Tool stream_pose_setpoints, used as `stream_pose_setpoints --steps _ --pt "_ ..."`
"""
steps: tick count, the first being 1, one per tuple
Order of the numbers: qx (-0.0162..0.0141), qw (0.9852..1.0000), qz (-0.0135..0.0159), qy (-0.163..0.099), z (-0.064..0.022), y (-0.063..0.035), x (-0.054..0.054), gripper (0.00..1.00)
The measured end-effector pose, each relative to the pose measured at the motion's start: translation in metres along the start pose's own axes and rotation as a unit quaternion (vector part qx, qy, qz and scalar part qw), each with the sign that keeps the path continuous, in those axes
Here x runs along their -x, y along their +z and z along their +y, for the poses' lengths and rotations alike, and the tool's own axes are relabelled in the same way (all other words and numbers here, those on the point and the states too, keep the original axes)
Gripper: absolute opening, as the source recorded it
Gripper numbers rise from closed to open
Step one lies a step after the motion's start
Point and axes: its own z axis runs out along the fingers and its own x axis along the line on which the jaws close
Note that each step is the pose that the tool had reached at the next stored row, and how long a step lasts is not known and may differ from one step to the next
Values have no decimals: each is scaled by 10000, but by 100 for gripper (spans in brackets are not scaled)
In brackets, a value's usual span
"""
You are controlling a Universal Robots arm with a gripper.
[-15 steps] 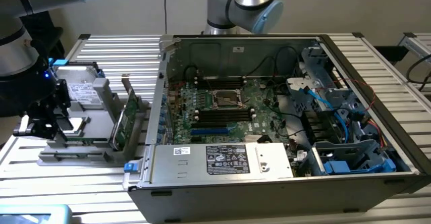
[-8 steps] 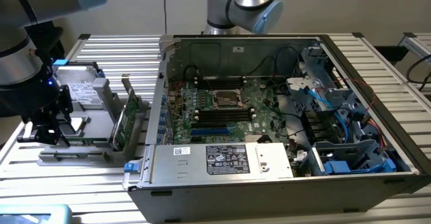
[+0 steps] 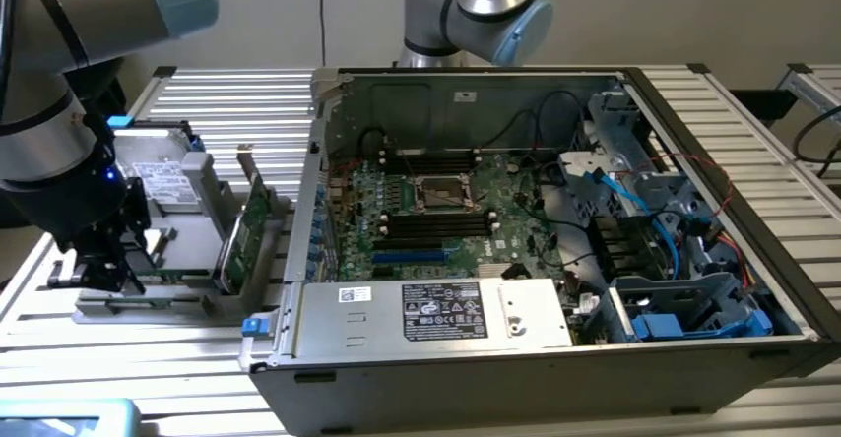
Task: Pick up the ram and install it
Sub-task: 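Pick up the ram and move it above insertion slot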
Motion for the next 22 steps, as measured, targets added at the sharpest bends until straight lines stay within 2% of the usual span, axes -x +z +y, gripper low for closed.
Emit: stream_pose_setpoints --steps 10,12,18,22 --pt "1 10000 -11 -2 -10 178 -21 38" --pt "0 10000 -22 -1 -10 211 -53 38" --pt "1 10000 -61 -2 -15 318 -53 38" --pt "12 10000 -98 -3 -16 352 -52 38"
